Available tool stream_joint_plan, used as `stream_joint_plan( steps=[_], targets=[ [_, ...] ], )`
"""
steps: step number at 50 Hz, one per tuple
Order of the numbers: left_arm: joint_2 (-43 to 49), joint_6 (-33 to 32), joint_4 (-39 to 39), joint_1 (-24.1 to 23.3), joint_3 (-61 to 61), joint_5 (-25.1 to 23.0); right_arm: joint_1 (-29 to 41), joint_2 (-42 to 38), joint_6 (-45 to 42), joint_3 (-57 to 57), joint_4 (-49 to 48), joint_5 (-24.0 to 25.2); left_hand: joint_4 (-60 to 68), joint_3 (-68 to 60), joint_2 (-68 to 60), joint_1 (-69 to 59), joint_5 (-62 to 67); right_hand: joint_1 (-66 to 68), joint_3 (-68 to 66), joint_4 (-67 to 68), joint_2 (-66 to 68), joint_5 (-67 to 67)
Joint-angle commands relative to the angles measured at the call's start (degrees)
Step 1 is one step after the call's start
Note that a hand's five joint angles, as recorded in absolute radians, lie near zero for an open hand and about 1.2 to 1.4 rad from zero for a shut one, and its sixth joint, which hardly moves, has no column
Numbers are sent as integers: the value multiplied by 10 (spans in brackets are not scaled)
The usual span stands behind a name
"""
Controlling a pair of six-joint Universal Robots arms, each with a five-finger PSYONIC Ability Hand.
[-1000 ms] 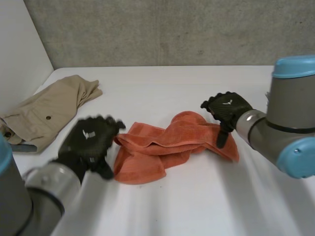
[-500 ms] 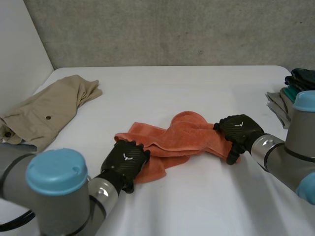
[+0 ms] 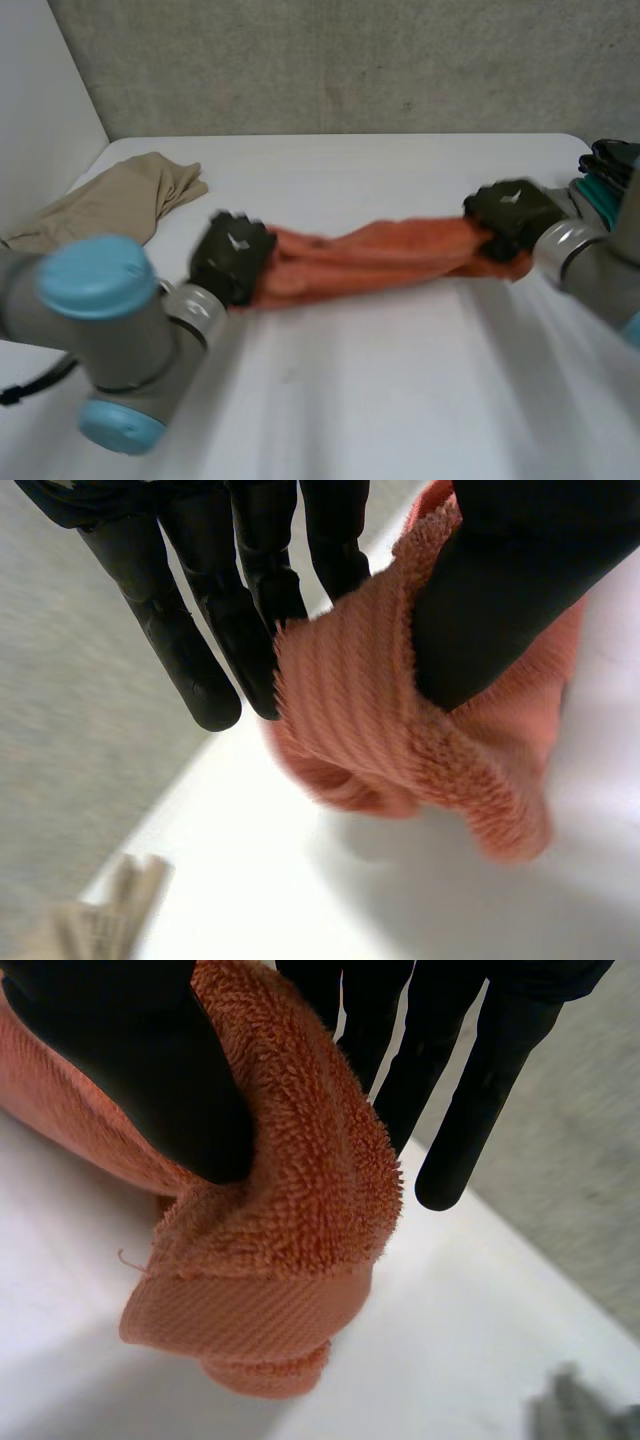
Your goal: Fold the laundry.
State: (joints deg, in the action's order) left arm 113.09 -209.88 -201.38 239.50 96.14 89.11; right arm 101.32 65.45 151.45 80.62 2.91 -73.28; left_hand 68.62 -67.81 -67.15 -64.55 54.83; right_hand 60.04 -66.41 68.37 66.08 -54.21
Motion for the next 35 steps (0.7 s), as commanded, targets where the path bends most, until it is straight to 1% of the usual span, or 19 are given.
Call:
stream_joint_plan(
  steps=[1,3,6,7,10,13,16,18,20,21,22,24,25,26,28,29,32,33,35],
  targets=[
    [-194,69,76,82,8,-66,-58,65,-105,-113,175,38,114,-122,-128,-155,152,200,-136,116,139,-158],
    [-220,100,134,114,-11,-88,-68,72,-132,-153,238,51,114,-122,-128,-155,152,200,-136,116,139,-158],
    [-224,133,198,145,-37,-106,-73,72,-151,-180,292,67,114,-122,-128,-155,152,200,-136,116,139,-158],
    [-223,154,241,159,-52,-118,-74,69,-166,-191,322,80,114,-122,-128,-155,152,200,-136,116,139,-158],
    [-210,181,308,173,-73,-134,-77,54,-209,-198,368,94,114,-122,-128,-155,152,200,-136,116,139,-158],
    [-170,187,337,172,-87,-144,-77,33,-264,-199,401,91,114,-122,-128,-155,152,200,-136,116,139,-158],
    [-133,185,335,170,-96,-141,-69,17,-285,-199,404,88,114,-122,-128,-155,152,200,-136,116,139,-158],
    [-93,180,325,164,-113,-134,-56,-6,-262,-202,375,82,114,-122,-128,-155,152,194,-131,111,134,-153],
    [-50,175,306,159,-145,-120,-44,-27,-217,-207,324,64,114,-122,-128,-155,152,168,-104,84,107,-126],
    [-32,172,296,157,-164,-111,-36,-39,-188,-211,277,50,114,-122,-128,-155,152,93,-29,9,32,-51],
    [-9,168,284,157,-193,-98,-32,-45,-173,-213,249,43,114,-122,-128,-155,152,60,4,-23,0,-18],
    [13,169,277,158,-233,-88,-26,-54,-146,-216,192,29,114,-122,-128,-155,152,46,17,-37,-14,-5],
    [28,168,270,159,-277,-75,-20,-60,-121,-223,127,11,114,-122,-128,-155,152,25,39,-59,-36,17],
    [34,168,267,159,-300,-69,-18,-61,-108,-225,92,2,114,-122,-128,-155,152,14,49,-69,-46,27],
    [40,170,264,159,-349,-64,-14,-58,-83,-225,18,-17,114,-122,-128,-155,152,19,44,-64,-41,22],
    [40,174,258,160,-392,-61,-10,-50,-55,-224,-64,-33,114,-122,-128,-155,152,58,6,-26,-3,-16],
    [36,185,234,160,-450,-57,-8,-37,-15,-216,-162,-43,114,-122,-128,-155,152,184,-120,100,123,-142],
    [32,196,211,161,-479,-55,-6,-27,9,-209,-227,-44,114,-122,-128,-155,152,199,-136,116,139,-158],
    [27,210,186,161,-495,-51,-6,-19,34,-197,-288,-48,114,-122,-128,-155,152,200,-136,116,139,-158]
  ],
)
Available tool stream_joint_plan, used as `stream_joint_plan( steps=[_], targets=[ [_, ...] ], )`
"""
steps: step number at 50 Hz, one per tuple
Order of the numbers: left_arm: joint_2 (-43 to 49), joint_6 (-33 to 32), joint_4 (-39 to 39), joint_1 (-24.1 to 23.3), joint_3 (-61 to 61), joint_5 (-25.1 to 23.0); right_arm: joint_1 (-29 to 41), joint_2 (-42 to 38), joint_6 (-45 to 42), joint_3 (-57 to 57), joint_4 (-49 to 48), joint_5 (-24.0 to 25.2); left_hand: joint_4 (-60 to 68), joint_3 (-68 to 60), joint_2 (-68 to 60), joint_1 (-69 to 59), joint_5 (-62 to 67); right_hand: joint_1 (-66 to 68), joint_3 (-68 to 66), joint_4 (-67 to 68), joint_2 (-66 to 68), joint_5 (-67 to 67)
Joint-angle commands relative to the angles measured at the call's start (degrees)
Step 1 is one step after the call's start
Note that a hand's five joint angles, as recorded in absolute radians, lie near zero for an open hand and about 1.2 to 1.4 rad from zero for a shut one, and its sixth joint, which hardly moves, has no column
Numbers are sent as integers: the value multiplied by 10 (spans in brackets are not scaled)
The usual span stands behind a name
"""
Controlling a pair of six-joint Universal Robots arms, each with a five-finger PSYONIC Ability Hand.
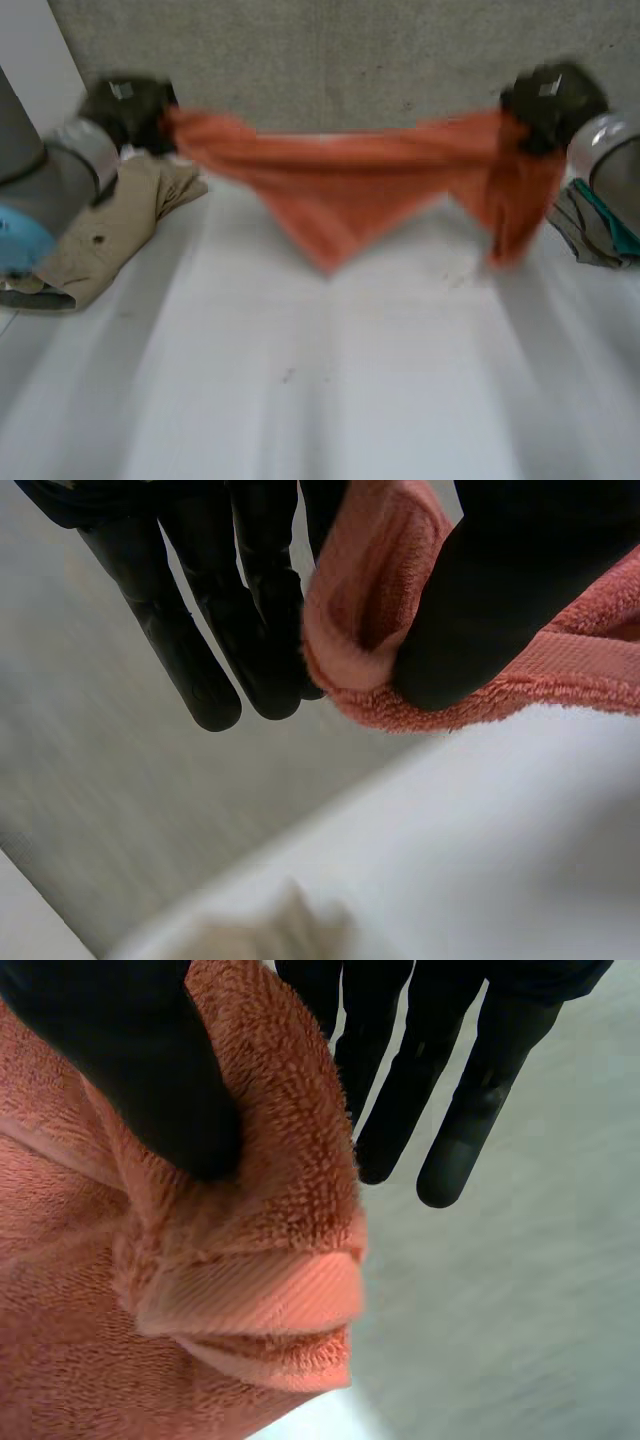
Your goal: Fold the laundry.
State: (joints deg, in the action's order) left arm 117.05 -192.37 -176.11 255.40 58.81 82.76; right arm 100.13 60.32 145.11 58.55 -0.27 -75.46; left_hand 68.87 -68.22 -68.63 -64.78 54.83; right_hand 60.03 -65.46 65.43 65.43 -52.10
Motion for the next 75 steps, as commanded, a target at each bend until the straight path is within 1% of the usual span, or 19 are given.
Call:
stream_joint_plan(
  steps=[1,2,4,7,13,20,27,28,29,32,37,40,45,49,60,63,67,71,75],
  targets=[
    [-17,41,-79,2,-125,16,5,35,107,27,-284,-24,111,-118,-114,-152,152,200,-145,146,146,-179],
    [-24,52,-102,1,-127,21,4,39,125,32,-331,-22,111,-118,-114,-152,152,200,-145,146,146,-179],
    [-28,59,-119,0,-123,22,6,41,134,39,-358,-22,111,-118,-114,-152,152,200,-145,146,146,-179],
    [-33,60,-122,-3,-91,17,9,33,136,40,-339,-10,111,-118,-114,-152,152,200,-145,146,146,-179],
    [-40,60,-122,-10,52,-1,19,-1,134,53,-216,31,111,-118,-114,-152,152,200,-145,146,146,-179],
    [-17,38,-185,-9,212,-5,17,-39,103,94,-102,34,111,-118,-114,-152,152,200,-145,146,146,-179],
    [-5,2,-228,-4,325,-32,13,-98,12,131,28,27,111,-118,-114,-152,152,122,-68,68,68,-101],
    [-10,0,-227,-4,331,-37,12,-100,4,133,40,26,111,-118,-114,-152,152,105,-51,51,51,-85],
    [-23,-2,-223,-4,343,-44,11,-104,-3,134,56,23,111,-118,-114,-152,152,-5,59,-59,-59,25],
    [-56,-2,-223,-4,364,-54,6,-97,16,140,67,18,111,-118,-114,-152,152,-200,254,-254,-254,221],
    [-109,0,-223,-7,388,-65,-9,-54,65,161,69,22,111,-118,-114,-152,152,-310,364,-364,-364,330],
    [-125,2,-223,-8,396,-67,-15,-38,79,173,70,23,111,-118,-114,-152,152,-315,370,-369,-369,336],
    [-144,2,-223,-10,407,-67,-32,-6,101,203,65,21,111,-118,-114,-152,152,-242,296,-296,-295,262],
    [-147,5,-221,-7,408,-67,-45,2,105,223,55,17,111,-118,-114,-152,152,-243,297,-297,-297,264],
    [-142,17,-220,-10,411,-65,-57,-17,111,268,22,16,111,-118,-114,-152,152,-216,270,-270,-270,237],
    [-139,17,-221,-12,414,-65,-56,-30,126,271,-15,16,111,-118,-114,-152,152,-112,166,-166,-166,133],
    [-137,17,-220,-15,414,-63,-56,-42,148,269,-53,17,111,-118,-114,-152,152,199,-145,145,145,-178],
    [-144,21,-218,-11,415,-61,-59,-35,156,264,-59,17,111,-118,-114,-152,152,200,-145,146,146,-179],
    [-180,24,-207,1,407,-60,-72,18,156,261,-32,23,111,-118,-114,-152,152,200,-145,146,146,-179]
  ],
)
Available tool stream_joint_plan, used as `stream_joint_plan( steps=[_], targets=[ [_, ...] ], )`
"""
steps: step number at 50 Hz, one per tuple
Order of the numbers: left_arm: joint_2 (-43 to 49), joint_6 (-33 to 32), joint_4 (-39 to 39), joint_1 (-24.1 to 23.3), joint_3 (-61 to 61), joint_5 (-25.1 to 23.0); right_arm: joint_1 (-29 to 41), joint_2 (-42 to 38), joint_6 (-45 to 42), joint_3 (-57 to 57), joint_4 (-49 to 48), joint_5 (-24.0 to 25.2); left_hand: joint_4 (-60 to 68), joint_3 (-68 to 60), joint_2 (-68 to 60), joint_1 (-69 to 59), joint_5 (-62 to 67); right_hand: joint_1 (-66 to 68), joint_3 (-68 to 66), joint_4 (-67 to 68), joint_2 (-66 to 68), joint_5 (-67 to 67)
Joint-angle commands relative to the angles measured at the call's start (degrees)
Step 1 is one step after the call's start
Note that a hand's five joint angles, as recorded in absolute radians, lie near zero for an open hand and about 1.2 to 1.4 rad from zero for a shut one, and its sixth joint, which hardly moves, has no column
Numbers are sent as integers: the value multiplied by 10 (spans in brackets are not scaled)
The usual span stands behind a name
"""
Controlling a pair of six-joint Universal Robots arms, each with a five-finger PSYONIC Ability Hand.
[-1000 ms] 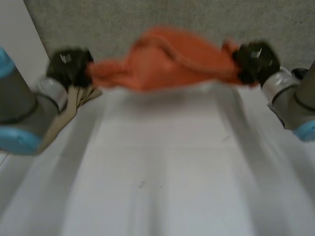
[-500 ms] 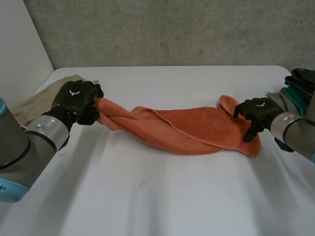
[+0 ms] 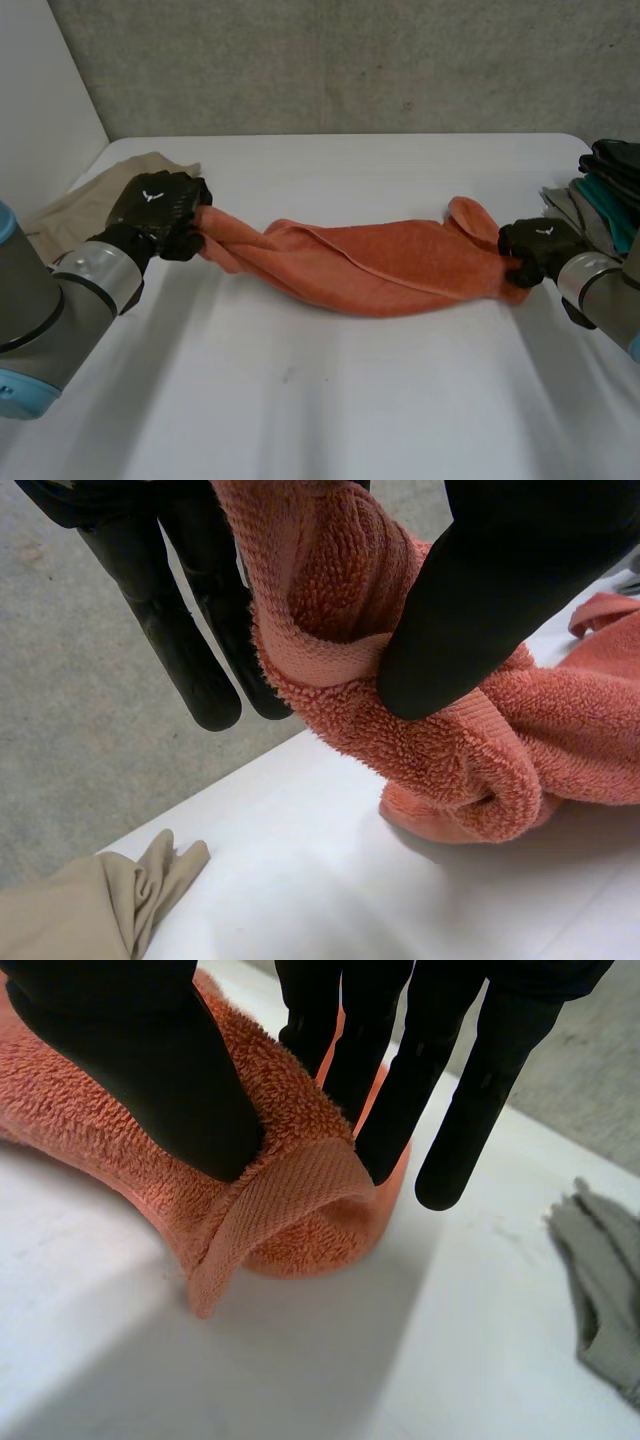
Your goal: Fold the laundry.
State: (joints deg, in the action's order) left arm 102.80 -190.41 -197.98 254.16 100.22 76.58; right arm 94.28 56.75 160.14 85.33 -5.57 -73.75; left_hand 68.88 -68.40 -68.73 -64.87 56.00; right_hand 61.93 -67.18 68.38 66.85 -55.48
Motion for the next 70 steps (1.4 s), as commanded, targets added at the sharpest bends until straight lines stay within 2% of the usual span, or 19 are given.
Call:
stream_joint_plan(
  steps=[1,4,9,12,16,19,23,29,34,38,42,47,57,66,70],
  targets=[
    [-64,8,23,26,-15,2,-28,90,-1,-15,40,13,111,-116,-113,-151,140,181,-128,116,131,-145],
    [-103,14,53,50,-35,0,-50,150,-33,-41,85,27,111,-116,-113,-151,140,181,-128,116,131,-145],
    [-175,17,183,103,-113,-22,-111,251,-156,-132,251,63,111,-116,-113,-151,140,181,-128,116,131,-145],
    [-192,14,248,120,-149,-42,-124,261,-172,-176,315,82,111,-116,-113,-151,140,181,-128,116,131,-145],
    [-181,12,349,132,-193,-68,-104,253,-180,-216,399,111,111,-116,-113,-151,140,181,-128,116,131,-145],
    [-160,7,372,123,-199,-67,-86,235,-192,-219,404,109,111,-116,-113,-151,140,181,-128,116,131,-145],
    [-108,-13,377,105,-201,-47,-47,199,-221,-213,408,82,111,-116,-113,-151,140,181,-128,116,131,-145],
    [18,-78,349,84,-231,8,-3,104,-238,-235,375,3,111,-116,-113,-151,140,181,-128,116,131,-145],
    [96,-91,293,73,-334,31,21,28,-181,-321,282,-54,111,-116,-113,-151,140,181,-128,116,131,-145],
    [118,-63,239,70,-449,52,27,11,-81,-401,172,-90,111,-116,-113,-151,140,181,-128,116,131,-145],
    [102,5,146,65,-534,76,27,52,52,-410,6,-100,111,-116,-113,-151,140,181,-128,116,131,-145],
    [82,61,59,66,-542,74,22,93,107,-375,-122,-101,111,-116,-113,-151,140,181,-128,116,131,-145],
    [74,72,56,90,-416,60,27,75,88,-338,-61,-61,111,-116,-113,-151,140,181,-128,116,131,-145],
    [100,66,-20,90,-218,-15,28,13,25,-246,29,-25,111,-116,-113,-151,140,181,-128,116,131,-145],
    [127,33,-35,84,-148,-33,28,-25,-24,-212,69,-26,111,-116,-113,-151,140,181,-128,116,131,-145]
  ],
)
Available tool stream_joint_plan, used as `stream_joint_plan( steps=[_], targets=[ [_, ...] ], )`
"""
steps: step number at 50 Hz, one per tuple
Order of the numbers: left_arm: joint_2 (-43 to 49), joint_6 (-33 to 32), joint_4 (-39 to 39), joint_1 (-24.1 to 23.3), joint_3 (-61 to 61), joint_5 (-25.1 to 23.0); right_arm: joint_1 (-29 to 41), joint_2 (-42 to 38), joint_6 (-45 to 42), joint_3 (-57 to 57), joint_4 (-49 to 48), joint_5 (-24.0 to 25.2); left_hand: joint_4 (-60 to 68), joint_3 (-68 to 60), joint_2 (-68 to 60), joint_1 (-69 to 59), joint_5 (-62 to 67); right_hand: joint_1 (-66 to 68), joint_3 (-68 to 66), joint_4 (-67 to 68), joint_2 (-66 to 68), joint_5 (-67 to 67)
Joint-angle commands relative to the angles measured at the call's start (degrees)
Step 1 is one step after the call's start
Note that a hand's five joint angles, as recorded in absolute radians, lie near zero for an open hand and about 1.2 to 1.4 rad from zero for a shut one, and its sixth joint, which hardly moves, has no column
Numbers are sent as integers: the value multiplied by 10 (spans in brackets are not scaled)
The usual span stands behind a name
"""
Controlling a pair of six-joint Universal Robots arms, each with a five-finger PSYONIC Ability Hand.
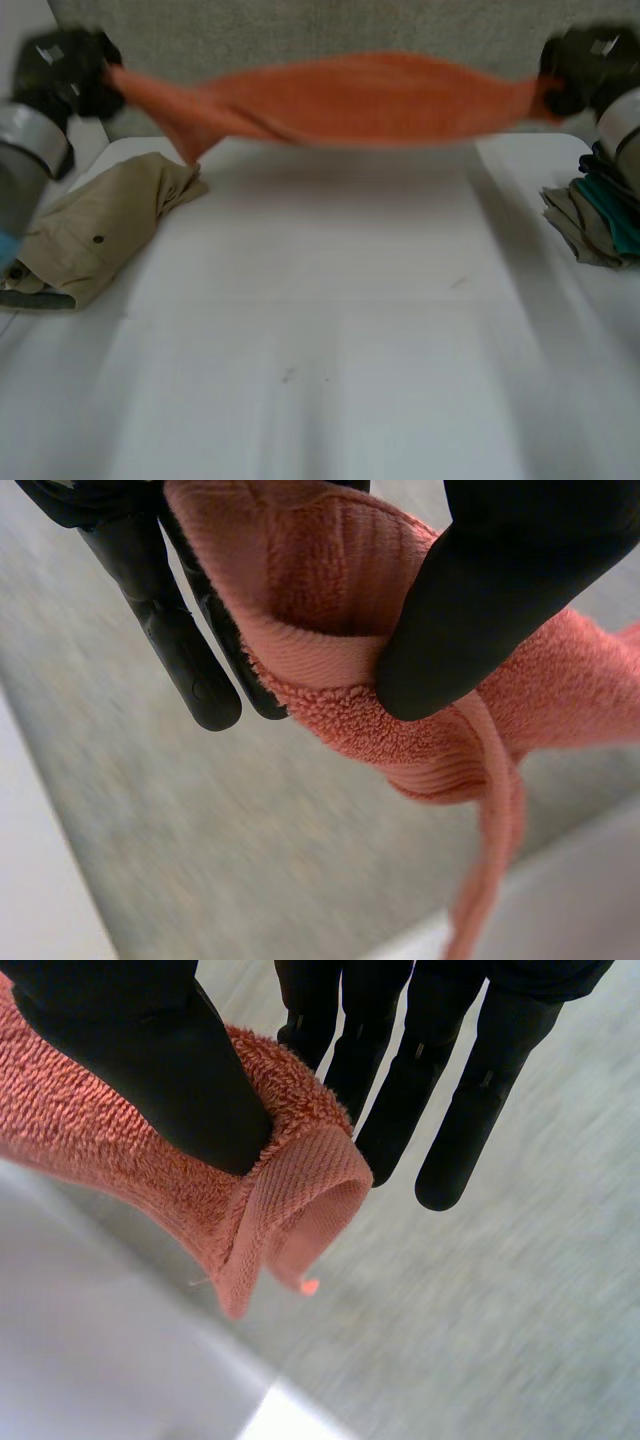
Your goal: Fold the laundry.
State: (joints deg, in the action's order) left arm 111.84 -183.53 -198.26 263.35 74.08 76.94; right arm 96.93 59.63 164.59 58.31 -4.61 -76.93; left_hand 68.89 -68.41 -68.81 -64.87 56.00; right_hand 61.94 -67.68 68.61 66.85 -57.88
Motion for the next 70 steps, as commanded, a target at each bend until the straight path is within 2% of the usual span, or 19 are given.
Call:
stream_joint_plan(
  steps=[1,6,12,14,17,21,29,36,44,53,60,70],
  targets=[
    [42,-47,-33,-8,125,-38,4,-60,-80,65,70,5,111,-116,-112,-151,140,181,-123,114,131,-121],
    [45,-140,-14,3,198,-44,-8,-73,-141,105,166,-9,111,-116,-112,-151,140,181,-123,114,131,-121],
    [23,-205,18,12,246,-46,-22,-44,-139,160,167,-9,111,-116,-112,-151,140,181,-123,114,131,-121],
    [8,-226,23,10,259,-50,-25,-33,-140,182,139,-2,-96,92,96,56,-68,181,-123,114,131,-121],
    [-14,-242,29,2,279,-48,-25,-22,-139,207,108,5,-275,270,274,235,-246,181,-123,114,131,-121],
    [-37,-249,34,-13,304,-31,-27,-14,-134,231,87,7,-355,350,354,314,-326,181,-123,114,131,-121],
    [-40,-234,27,-42,311,40,-31,-11,-111,254,63,18,-360,355,359,319,-331,181,-123,114,131,-121],
    [-9,-232,30,-44,299,81,-34,-11,-111,266,57,20,-341,336,341,301,-312,181,-123,114,131,-121],
    [6,-271,39,-6,301,74,-48,-17,-116,265,47,21,-329,325,329,289,-301,181,-123,114,131,-121],
    [29,-285,32,41,289,11,-46,-18,-121,265,45,26,-340,335,339,299,-311,181,-123,114,131,-121],
    [56,-269,34,47,268,-11,-42,-19,-122,268,44,26,-326,321,325,286,-297,181,-123,114,131,-121],
    [93,-265,23,46,236,-7,-45,-21,-122,269,43,27,-301,296,300,261,-272,181,-123,114,131,-121]
  ],
)
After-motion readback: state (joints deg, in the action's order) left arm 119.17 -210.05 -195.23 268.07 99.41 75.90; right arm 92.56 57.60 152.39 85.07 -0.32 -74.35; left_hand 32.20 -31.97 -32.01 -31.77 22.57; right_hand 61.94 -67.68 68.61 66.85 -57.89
